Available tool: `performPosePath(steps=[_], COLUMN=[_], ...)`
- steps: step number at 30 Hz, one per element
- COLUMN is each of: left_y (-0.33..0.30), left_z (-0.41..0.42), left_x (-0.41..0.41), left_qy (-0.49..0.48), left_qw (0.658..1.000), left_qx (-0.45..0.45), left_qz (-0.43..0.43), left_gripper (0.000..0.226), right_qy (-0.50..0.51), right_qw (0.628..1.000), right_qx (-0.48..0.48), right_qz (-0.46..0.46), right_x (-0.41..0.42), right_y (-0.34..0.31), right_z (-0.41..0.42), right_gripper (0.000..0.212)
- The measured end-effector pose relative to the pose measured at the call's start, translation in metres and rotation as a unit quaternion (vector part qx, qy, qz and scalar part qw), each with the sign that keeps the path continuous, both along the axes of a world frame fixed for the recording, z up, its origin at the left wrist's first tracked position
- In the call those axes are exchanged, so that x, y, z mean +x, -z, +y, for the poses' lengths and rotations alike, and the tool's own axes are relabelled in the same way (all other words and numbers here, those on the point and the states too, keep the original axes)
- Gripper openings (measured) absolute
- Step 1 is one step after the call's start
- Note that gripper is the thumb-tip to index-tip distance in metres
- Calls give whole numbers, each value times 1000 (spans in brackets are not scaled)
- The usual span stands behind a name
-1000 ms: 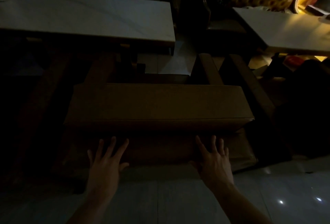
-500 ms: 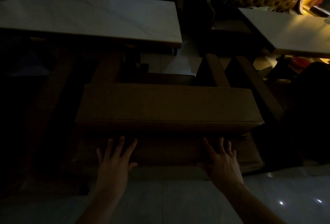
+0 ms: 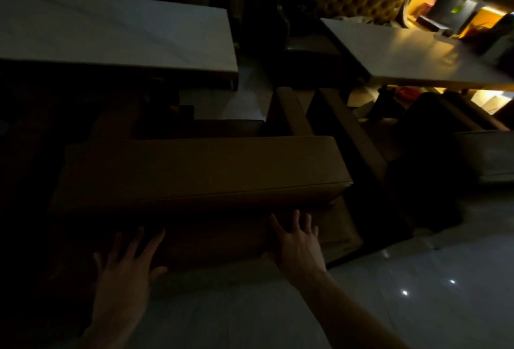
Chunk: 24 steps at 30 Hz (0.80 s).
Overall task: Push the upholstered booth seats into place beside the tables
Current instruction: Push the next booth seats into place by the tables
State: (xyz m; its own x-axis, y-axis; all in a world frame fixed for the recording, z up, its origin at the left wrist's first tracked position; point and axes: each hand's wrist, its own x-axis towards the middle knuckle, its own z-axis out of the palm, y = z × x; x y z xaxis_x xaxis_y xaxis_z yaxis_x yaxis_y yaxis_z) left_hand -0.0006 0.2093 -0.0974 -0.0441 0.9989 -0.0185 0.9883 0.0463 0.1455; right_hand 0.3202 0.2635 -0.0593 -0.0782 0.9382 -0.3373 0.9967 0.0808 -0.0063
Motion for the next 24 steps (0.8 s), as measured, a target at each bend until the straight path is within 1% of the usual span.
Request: performPosePath(steps=[6, 10, 13, 15, 19, 24], left_y=[-3, -12, -13, -19, -28, -36], left_z=[-1, -3, -7, -7, -11, -7], left_x=[-1, -1, -1, 0, 9, 8], left_qy=[-5, -21, -33, -40, -65, -64], left_qw=[1000, 999, 998, 998, 993, 988], left_qx=[-10, -44, -48, -53, -90, -129], left_qz=[10, 18, 20, 10, -42, -53], left_gripper=[81, 79, 76, 75, 74, 75], right_qy=[-1, -2, -12, -20, -33, -31], right_qw=[1000, 1000, 999, 999, 998, 997], right_qx=[-16, -13, -27, -42, -53, -74], right_qz=[15, 28, 25, 24, 17, 18], right_x=[1, 0, 4, 7, 12, 12], right_y=[-1, -4, -10, -14, -15, -17], right_z=[0, -7, -10, -11, -9, -8], right_gripper=[92, 91, 90, 93, 97, 102])
